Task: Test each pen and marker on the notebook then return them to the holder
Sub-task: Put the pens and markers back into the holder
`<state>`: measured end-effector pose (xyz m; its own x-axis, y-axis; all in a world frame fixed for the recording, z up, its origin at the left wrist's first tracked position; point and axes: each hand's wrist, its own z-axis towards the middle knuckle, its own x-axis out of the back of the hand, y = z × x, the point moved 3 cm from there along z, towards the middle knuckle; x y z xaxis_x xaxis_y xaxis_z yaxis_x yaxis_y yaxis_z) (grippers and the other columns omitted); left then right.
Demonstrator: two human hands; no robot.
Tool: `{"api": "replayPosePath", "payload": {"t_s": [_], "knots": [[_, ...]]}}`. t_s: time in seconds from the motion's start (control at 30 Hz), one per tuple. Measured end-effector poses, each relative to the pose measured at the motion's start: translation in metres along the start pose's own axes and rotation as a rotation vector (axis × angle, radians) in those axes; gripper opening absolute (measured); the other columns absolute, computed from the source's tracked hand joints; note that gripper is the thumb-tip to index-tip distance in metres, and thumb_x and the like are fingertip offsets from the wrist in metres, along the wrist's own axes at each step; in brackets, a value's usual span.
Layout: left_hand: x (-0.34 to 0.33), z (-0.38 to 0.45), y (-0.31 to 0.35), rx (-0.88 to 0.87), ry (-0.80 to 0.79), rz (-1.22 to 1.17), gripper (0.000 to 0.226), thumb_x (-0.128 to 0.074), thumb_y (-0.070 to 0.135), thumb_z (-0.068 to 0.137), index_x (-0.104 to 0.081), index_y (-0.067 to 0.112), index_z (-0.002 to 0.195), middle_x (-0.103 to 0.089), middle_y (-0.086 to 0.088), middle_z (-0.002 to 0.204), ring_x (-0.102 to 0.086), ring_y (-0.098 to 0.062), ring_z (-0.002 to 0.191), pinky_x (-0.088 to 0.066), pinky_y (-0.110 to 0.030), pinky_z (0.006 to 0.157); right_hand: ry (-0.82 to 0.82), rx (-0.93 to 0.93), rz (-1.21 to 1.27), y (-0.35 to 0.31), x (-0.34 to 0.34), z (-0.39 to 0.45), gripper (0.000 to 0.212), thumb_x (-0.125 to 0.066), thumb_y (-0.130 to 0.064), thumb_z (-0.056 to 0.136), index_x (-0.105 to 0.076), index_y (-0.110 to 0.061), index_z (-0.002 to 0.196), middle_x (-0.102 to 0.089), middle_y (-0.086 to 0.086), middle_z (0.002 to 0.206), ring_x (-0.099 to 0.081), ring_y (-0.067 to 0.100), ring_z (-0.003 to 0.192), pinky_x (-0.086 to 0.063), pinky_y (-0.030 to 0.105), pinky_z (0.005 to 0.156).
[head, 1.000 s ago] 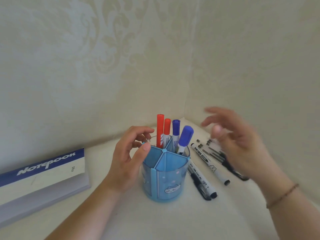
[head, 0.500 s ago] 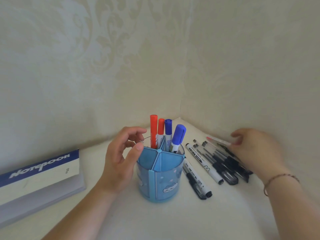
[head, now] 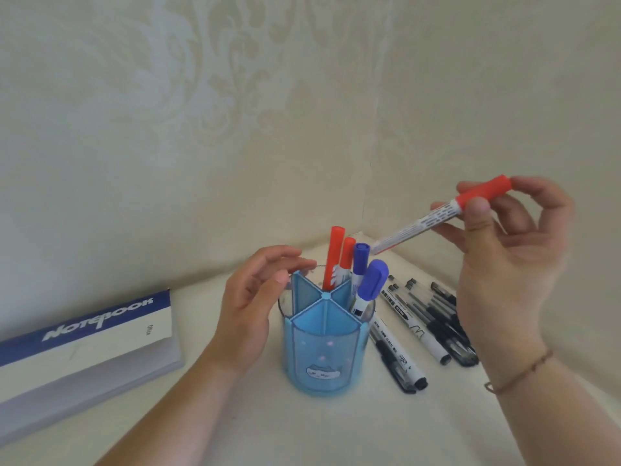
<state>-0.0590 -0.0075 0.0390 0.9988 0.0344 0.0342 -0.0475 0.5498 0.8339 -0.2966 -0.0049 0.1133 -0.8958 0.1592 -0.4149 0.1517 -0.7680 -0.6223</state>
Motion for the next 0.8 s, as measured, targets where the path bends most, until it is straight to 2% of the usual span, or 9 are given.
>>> {"api": "replayPosePath", "payload": {"t_s": [0.17, 0.33, 0.4, 0.47, 0.5, 0.57, 0.63, 0.7, 0.8], "knots": [[-0.012, -0.004, -0.005, 0.097, -0.226, -0.017, 0.066, -0.053, 0.050, 0.084, -0.045, 0.013, 0.138, -0.061, -0.002, 0.133, -0.054, -0.018, 0.127, -0.044, -0.020, 0.097, -0.098, -0.004, 0.046, -0.001, -0.010, -0.007, 0.027, -0.058, 0.000, 0.091, -0.044, -0.017, 0.107, -0.070, 0.013, 0.097, -0.066, 0.041, 0.088, -0.057, 0.045, 0.077], [-0.008, -0.002, -0.003, 0.061, -0.157, 0.051, 0.057, -0.045, 0.049, 0.086, -0.049, 0.021, 0.135, -0.060, 0.007, 0.131, -0.056, -0.017, 0.118, -0.045, -0.025, 0.097, -0.333, -0.089, -0.054, 0.012, -0.021, -0.016, 0.024, -0.066, -0.013, 0.084, -0.056, -0.024, 0.103, -0.075, 0.002, 0.093, -0.070, 0.024, 0.091, -0.056, 0.033, 0.079], [-0.006, -0.001, -0.002, 0.042, -0.138, 0.037, 0.056, -0.047, 0.049, 0.088, -0.052, 0.016, 0.133, -0.063, -0.001, 0.125, -0.059, -0.022, 0.112, -0.046, -0.027, 0.094, -0.472, -0.022, -0.235, 0.015, -0.023, -0.019, 0.010, -0.062, -0.031, 0.089, -0.064, -0.031, 0.099, -0.074, -0.005, 0.100, -0.068, 0.014, 0.099, -0.053, 0.026, 0.082], [-0.005, -0.001, -0.001, 0.036, -0.135, 0.024, 0.063, -0.051, 0.058, 0.087, -0.053, 0.012, 0.131, -0.065, -0.006, 0.121, -0.060, -0.026, 0.109, -0.046, -0.028, 0.093, -0.531, 0.033, -0.423, 0.016, -0.017, -0.016, 0.019, -0.055, -0.043, 0.091, -0.069, -0.030, 0.093, -0.070, -0.009, 0.109, -0.065, 0.011, 0.103, -0.051, 0.022, 0.078], [-0.005, -0.001, -0.001, 0.039, -0.137, 0.020, 0.065, -0.051, 0.060, 0.087, -0.054, 0.011, 0.129, -0.066, -0.007, 0.119, -0.061, -0.027, 0.106, -0.047, -0.027, 0.092, -0.517, 0.006, -0.458, 0.016, -0.010, -0.011, 0.021, -0.054, -0.043, 0.092, -0.069, -0.028, 0.094, -0.071, -0.007, 0.108, -0.067, 0.013, 0.096, -0.053, 0.028, 0.072], [-0.004, 0.000, -0.002, 0.030, -0.114, 0.019, 0.057, -0.050, 0.051, 0.088, -0.057, 0.008, 0.125, -0.067, -0.010, 0.113, -0.061, -0.030, 0.099, -0.048, -0.028, 0.089, -0.462, -0.151, -0.509, 0.019, 0.010, 0.004, 0.011, -0.061, -0.033, 0.091, -0.069, -0.027, 0.095, -0.073, -0.003, 0.096, -0.067, 0.019, 0.074, -0.053, 0.038, 0.062], [-0.002, 0.002, -0.002, 0.005, -0.048, 0.018, 0.050, -0.044, 0.044, 0.088, -0.060, 0.007, 0.118, -0.068, -0.010, 0.104, -0.061, -0.030, 0.093, -0.049, -0.029, 0.085, -0.505, -0.282, -0.840, 0.029, 0.033, 0.015, 0.009, -0.069, -0.020, 0.087, -0.069, -0.029, 0.085, -0.072, -0.007, 0.082, -0.063, 0.011, 0.060, -0.051, 0.027, 0.061], [-0.001, 0.003, -0.002, -0.026, 0.019, 0.013, 0.046, -0.044, 0.042, 0.087, -0.062, 0.008, 0.111, -0.064, -0.010, 0.096, -0.060, -0.021, 0.090, -0.048, -0.026, 0.082, -0.689, -0.390, -1.223, 0.043, 0.050, 0.014, 0.015, -0.073, -0.021, 0.083, -0.067, -0.031, 0.073, -0.068, -0.013, 0.076, -0.059, 0.001, 0.064, -0.041, 0.014, 0.059], [0.001, 0.003, -0.002, -0.024, 0.049, -0.017, 0.040, -0.050, 0.036, 0.081, -0.059, 0.012, 0.112, -0.061, -0.005, 0.092, -0.058, -0.019, 0.089, -0.047, -0.025, 0.082, -0.853, -0.578, -1.381, 0.055, 0.054, 0.000, 0.020, -0.080, -0.038, 0.073, -0.067, -0.026, 0.064, -0.068, -0.011, 0.068, -0.062, 0.005, 0.066, -0.046, 0.021, 0.057]]}}
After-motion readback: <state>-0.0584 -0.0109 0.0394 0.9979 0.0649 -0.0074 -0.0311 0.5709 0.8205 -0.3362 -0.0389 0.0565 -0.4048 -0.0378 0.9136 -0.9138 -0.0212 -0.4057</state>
